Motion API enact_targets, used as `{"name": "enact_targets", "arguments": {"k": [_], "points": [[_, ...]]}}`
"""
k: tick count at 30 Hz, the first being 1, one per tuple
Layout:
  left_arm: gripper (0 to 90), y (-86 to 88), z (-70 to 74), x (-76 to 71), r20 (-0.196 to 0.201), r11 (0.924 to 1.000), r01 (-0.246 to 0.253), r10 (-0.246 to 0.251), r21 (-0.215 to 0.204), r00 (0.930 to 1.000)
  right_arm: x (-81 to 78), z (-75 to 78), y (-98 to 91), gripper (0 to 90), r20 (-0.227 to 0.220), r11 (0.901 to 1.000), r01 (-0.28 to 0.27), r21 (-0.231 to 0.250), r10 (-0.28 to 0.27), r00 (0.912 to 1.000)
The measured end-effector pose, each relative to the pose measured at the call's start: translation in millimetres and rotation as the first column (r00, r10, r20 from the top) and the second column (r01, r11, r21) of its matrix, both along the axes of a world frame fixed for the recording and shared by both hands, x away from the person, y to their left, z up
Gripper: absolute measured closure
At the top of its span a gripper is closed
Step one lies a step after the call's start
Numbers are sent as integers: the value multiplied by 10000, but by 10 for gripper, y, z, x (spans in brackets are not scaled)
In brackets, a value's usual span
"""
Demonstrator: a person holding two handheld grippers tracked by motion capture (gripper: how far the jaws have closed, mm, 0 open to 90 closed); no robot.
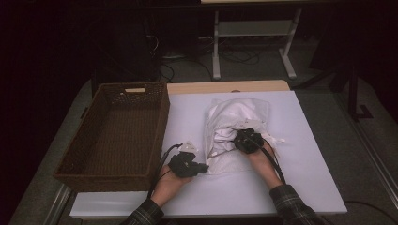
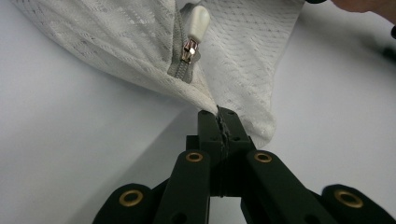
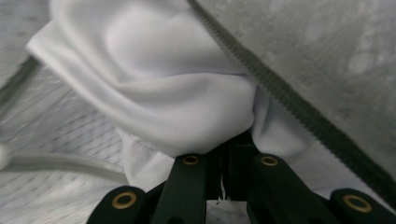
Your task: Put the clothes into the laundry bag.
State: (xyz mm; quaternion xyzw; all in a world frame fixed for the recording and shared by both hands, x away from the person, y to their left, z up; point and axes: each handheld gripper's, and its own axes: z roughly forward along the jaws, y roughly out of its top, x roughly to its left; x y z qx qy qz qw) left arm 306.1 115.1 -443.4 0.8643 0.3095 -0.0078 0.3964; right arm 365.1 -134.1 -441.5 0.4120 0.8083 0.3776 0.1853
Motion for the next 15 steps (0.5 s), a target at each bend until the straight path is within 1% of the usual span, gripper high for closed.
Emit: {"name": "enact_targets", "arguments": {"k": [2,4,5,7,9,11,12,14,15], "points": [[897,0,-1,0,4,10000,0,0,-11,10000,33,-18,-20,868,-10,9999,128,74,-128,9999],[896,1,-5,3,-3,10000,10,-10,-20,10000,33,-17,-38,863,-67,9999,107,124,-106,9999],[896,4,-7,4,3,10000,12,-12,-14,10000,21,-11,-41,848,-83,9999,78,121,-77,9999],[895,6,-7,3,28,10000,-5,5,-55,10000,-33,24,-62,781,-204,9999,-124,113,126,9997],[895,10,-5,4,59,10000,-3,3,-62,10000,-119,83,-97,697,-193,9995,-314,1,314,9993],[894,12,-7,4,49,10000,-2,2,-54,10000,-224,151,-151,635,-157,9989,-446,-141,444,9989],[893,11,-9,4,45,10000,-5,5,-62,10000,-287,194,-195,612,-156,9985,-532,-120,531,9985],[893,7,-10,2,44,10000,-27,27,-67,10000,-379,254,-268,592,19,9978,-628,-196,628,9980],[893,7,-10,2,54,10000,-27,28,-64,10000,-429,290,-307,578,45,9980,-610,-146,611,9981]]}}
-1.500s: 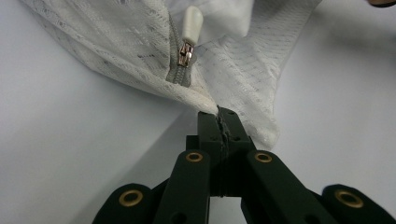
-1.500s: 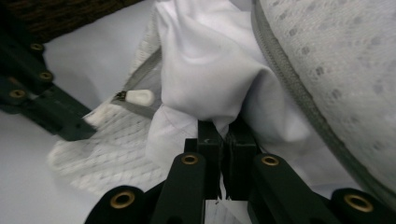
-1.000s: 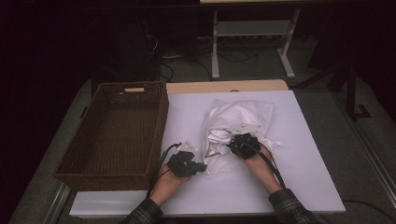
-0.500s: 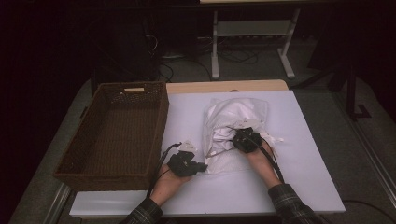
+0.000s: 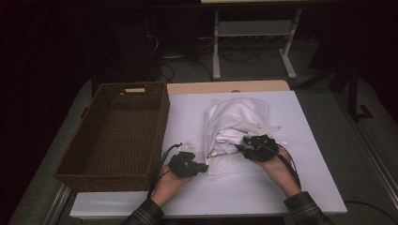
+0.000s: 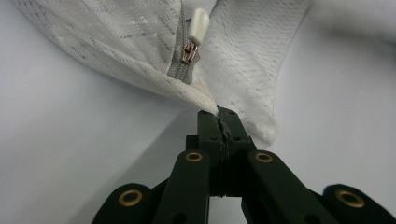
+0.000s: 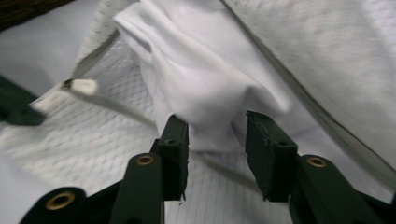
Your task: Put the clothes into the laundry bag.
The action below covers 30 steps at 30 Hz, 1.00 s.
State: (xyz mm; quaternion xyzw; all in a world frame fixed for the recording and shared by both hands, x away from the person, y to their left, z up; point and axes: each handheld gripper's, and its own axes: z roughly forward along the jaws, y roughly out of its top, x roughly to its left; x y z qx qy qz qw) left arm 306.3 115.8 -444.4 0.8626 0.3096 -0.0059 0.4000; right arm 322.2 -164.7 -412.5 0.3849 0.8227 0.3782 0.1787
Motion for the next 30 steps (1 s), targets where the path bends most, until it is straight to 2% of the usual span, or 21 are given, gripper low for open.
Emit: {"name": "enact_targets", "arguments": {"k": [4,7,9,13,18,23,30], "points": [[892,2,-5,1,-41,10000,-25,25,-33,10000,-170,156,-116,582,286,9997,-109,231,103,9995],[893,1,-8,5,-74,10000,-22,21,-47,10000,-199,249,-90,699,442,9961,-531,708,500,9978],[893,0,-7,4,-72,10000,-10,9,-32,10000,-152,258,14,767,453,9942,-863,643,835,9955],[893,2,-5,4,-54,10000,10,-11,-39,10000,15,213,268,878,451,9944,-993,365,976,9942],[894,6,0,5,-45,10000,60,-61,-24,10000,229,92,483,895,291,9973,-620,-390,632,9976],[895,-7,-1,-2,-111,10000,83,-83,-27,9999,370,-99,536,897,76,9955,-191,-924,199,9998],[897,-19,16,-10,-131,9999,148,-149,-82,9998,531,-217,507,899,250,9942,354,-1011,-331,9991]]}}
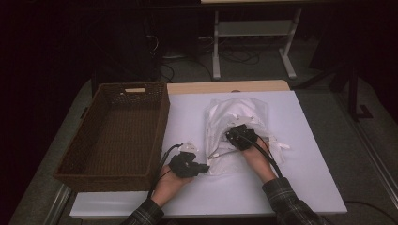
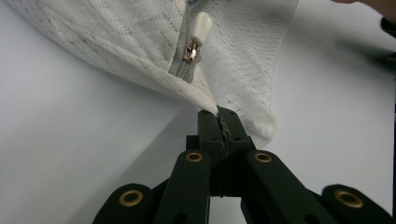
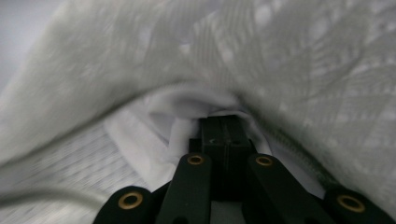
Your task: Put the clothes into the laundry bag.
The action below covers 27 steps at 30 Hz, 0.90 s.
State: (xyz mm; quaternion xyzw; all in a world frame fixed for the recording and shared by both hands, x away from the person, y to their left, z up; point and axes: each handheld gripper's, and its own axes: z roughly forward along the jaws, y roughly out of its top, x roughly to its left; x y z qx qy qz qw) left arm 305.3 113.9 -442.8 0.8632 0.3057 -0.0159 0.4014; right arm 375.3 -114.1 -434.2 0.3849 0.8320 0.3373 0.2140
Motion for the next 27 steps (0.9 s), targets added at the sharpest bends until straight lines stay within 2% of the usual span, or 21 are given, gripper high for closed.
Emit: {"name": "enact_targets", "arguments": {"k": [10,14,18,20,22,25,27], "points": [[900,0,21,2,-100,9998,113,-115,-188,9999,242,-42,-131,899,189,9948,994,226,-999,9948],[900,1,23,2,-132,9995,160,-164,-254,9998,284,-64,-194,899,259,9903,1352,307,-1360,9904],[900,4,23,1,-63,9996,135,-136,-263,9999,293,-70,-211,898,238,9889,1416,439,-1428,9895],[899,9,17,-1,-45,9995,69,-71,-293,10000,262,-51,-226,874,137,9912,1208,536,-1217,9925],[898,14,10,1,-26,9997,54,-54,-252,10000,192,-16,-262,789,-55,9933,776,857,-774,9970],[898,19,0,4,-66,9997,32,-34,-248,10000,-1,48,-358,690,-87,9937,123,1116,-114,9999],[898,21,0,7,-56,9997,37,-38,-239,10000,-128,83,-438,660,-118,9916,-254,1266,271,9996]]}}
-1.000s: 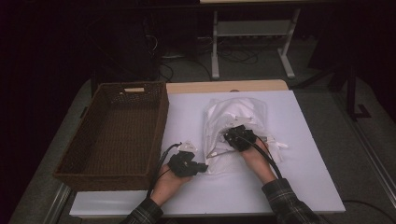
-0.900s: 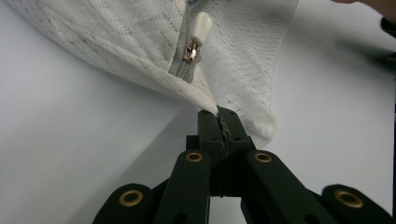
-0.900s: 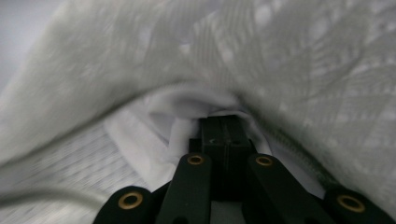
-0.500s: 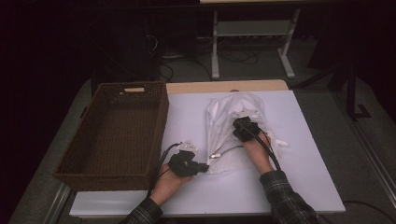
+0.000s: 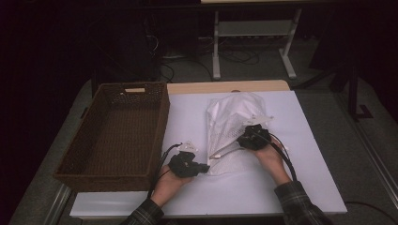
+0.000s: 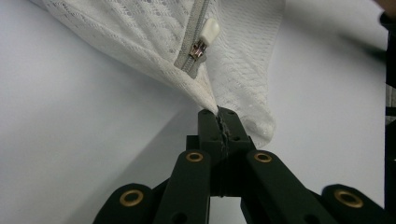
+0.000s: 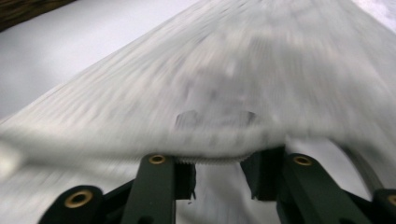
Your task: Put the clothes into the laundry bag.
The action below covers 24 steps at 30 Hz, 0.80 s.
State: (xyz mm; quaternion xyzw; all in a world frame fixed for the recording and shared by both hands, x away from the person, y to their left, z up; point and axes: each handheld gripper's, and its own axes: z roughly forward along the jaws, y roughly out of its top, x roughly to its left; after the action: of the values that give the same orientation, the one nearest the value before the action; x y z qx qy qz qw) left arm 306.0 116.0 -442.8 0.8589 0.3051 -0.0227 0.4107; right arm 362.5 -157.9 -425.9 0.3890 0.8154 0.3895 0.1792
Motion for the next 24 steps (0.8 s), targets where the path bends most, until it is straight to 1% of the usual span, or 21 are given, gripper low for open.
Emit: {"name": "enact_targets", "arguments": {"k": [2,3,4,5,6,8,11,13,14,15,17,20,22,24], "points": [[897,0,2,1,48,10000,-13,12,12,10000,-107,48,-82,639,-51,9996,-280,26,281,9996],[897,1,2,1,52,10000,-12,12,30,10000,-147,74,-109,637,-51,9995,-326,38,326,9995],[897,2,2,1,31,10000,-27,27,24,10000,-204,103,-162,638,87,9991,-424,81,424,9991],[897,5,2,2,38,10000,-20,20,12,10000,-272,134,-237,637,87,9987,-472,216,470,9989],[897,5,1,3,41,10000,-39,39,2,10000,-320,148,-301,637,87,9986,-474,249,472,9988],[897,9,-2,6,25,10000,-71,71,-11,10000,-394,165,-433,637,161,9994,-330,125,328,9993],[896,16,-7,10,13,10000,-76,76,-16,10000,-479,156,-691,634,241,9999,109,90,-111,9996],[896,16,-8,11,-1,10000,-71,71,2,10000,-509,136,-848,635,249,9989,442,150,-446,9987],[896,16,-10,12,-6,10000,-72,72,29,10000,-516,130,-923,635,272,9983,559,149,-563,9980],[896,16,-11,14,-13,9999,-88,89,76,10000,-518,132,-954,634,274,9977,649,167,-654,9975],[896,22,-15,23,-72,9998,-132,132,124,9999,-502,145,-998,626,409,9976,665,197,-672,9969],[896,30,-19,28,-93,9999,-142,143,100,9999,-429,130,-977,613,424,9977,680,60,-682,9968],[896,28,-21,27,-94,9999,-143,143,95,9999,-355,89,-940,607,370,9976,684,-130,-679,9970],[896,28,-26,29,-116,9999,-146,147,86,9998,-287,45,-892,588,437,9975,648,-289,-635,9970]]}}
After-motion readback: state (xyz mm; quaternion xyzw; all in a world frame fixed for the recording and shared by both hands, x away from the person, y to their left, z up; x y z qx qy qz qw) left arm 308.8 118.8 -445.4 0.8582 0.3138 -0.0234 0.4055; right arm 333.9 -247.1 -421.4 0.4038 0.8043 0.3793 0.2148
